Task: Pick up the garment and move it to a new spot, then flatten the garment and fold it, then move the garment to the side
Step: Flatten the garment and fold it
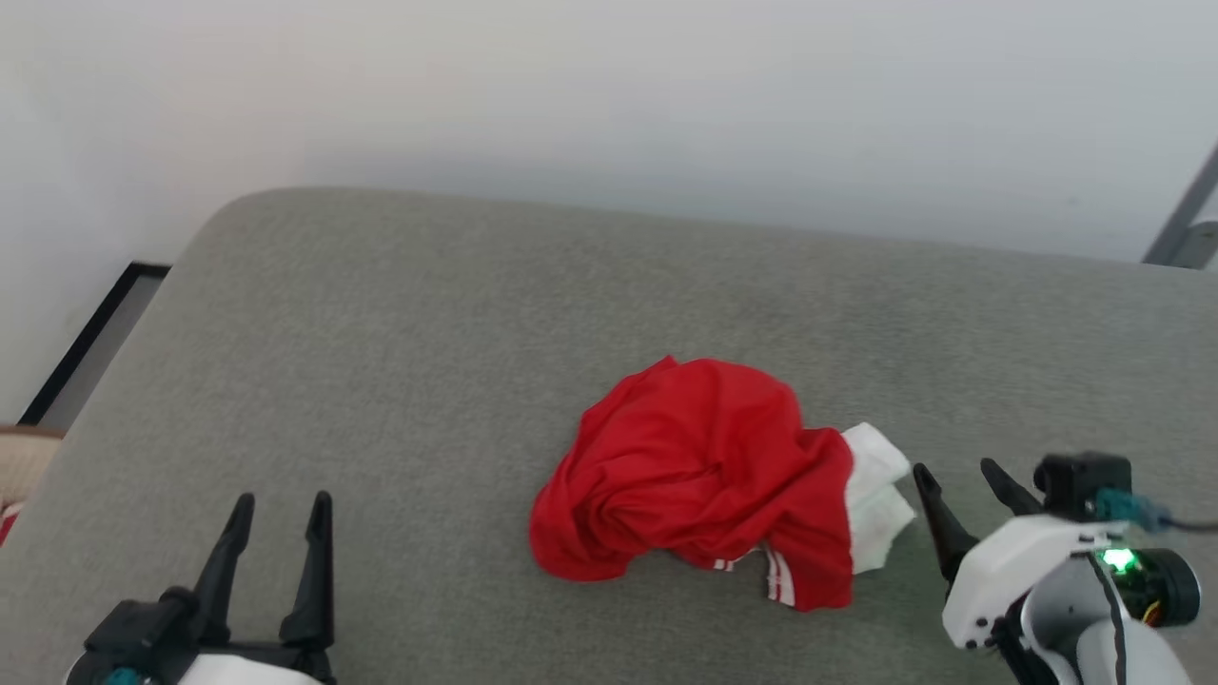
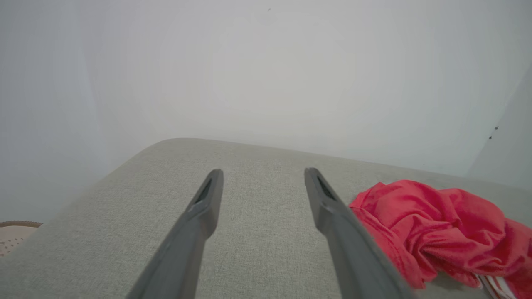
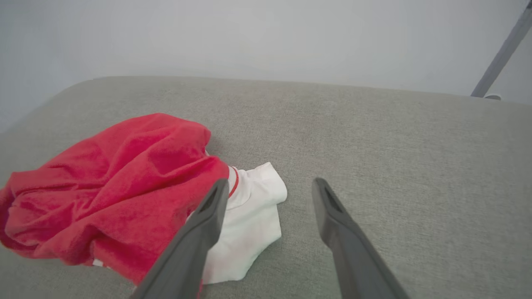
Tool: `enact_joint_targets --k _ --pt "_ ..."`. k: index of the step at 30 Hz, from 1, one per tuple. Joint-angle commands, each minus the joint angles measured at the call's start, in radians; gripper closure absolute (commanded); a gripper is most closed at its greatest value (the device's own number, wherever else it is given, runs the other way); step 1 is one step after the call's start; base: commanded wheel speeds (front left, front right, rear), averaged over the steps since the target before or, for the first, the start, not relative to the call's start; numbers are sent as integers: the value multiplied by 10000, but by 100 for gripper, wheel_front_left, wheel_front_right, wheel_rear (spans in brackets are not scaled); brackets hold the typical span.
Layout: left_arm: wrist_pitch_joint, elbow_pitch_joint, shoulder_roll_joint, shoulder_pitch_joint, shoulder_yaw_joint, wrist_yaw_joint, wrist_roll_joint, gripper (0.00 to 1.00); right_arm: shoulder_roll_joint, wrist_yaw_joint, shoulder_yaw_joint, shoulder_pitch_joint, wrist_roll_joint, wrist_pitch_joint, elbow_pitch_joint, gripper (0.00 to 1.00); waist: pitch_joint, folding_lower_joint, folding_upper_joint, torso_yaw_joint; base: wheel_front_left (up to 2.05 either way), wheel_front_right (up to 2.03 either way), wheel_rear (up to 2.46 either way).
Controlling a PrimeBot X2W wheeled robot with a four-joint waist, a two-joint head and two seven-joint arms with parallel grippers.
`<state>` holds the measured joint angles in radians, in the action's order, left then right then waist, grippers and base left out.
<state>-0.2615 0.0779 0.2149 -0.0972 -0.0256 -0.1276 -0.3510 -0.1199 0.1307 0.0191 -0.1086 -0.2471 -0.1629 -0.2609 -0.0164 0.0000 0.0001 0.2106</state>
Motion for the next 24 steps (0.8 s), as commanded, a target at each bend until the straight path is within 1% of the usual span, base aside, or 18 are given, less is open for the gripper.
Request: enact_joint_targets --k 1,13,18,21,22,24 --pt "-51 37 4 177 -54 -28 -24 0 -123 2 -108 -186 -33 -258 -134 0 229 0 -1 262 0 0 0" --pt "-52 250 -122 1200 -859 -31 -293 0 -1441 2 -1530 -1728 -546 -3007 -1610 0 1417 0 -1 1195 0 0 0" --pt "-52 423 -192 1614 -1106 -31 -397 0 -1662 0 -2247 -2091 -647 -4339 -2567 0 1714 0 -1 1402 0 0 0" --pt "-53 489 -233 1790 -1162 -32 -464 0 -1683 0 -2644 -2205 -765 -5024 -3182 0 1785 0 -1 1442 0 0 0" --pt "-53 489 -233 1790 -1162 -32 -464 0 -1683 0 -2644 -2205 -765 -5024 -3182 0 1785 0 -1 1442 0 0 0" --pt "-52 534 -244 1832 -1147 -32 -511 0 -1700 0 -2990 -2253 -924 -5458 -3488 0 1813 0 -1 1430 0 0 0"
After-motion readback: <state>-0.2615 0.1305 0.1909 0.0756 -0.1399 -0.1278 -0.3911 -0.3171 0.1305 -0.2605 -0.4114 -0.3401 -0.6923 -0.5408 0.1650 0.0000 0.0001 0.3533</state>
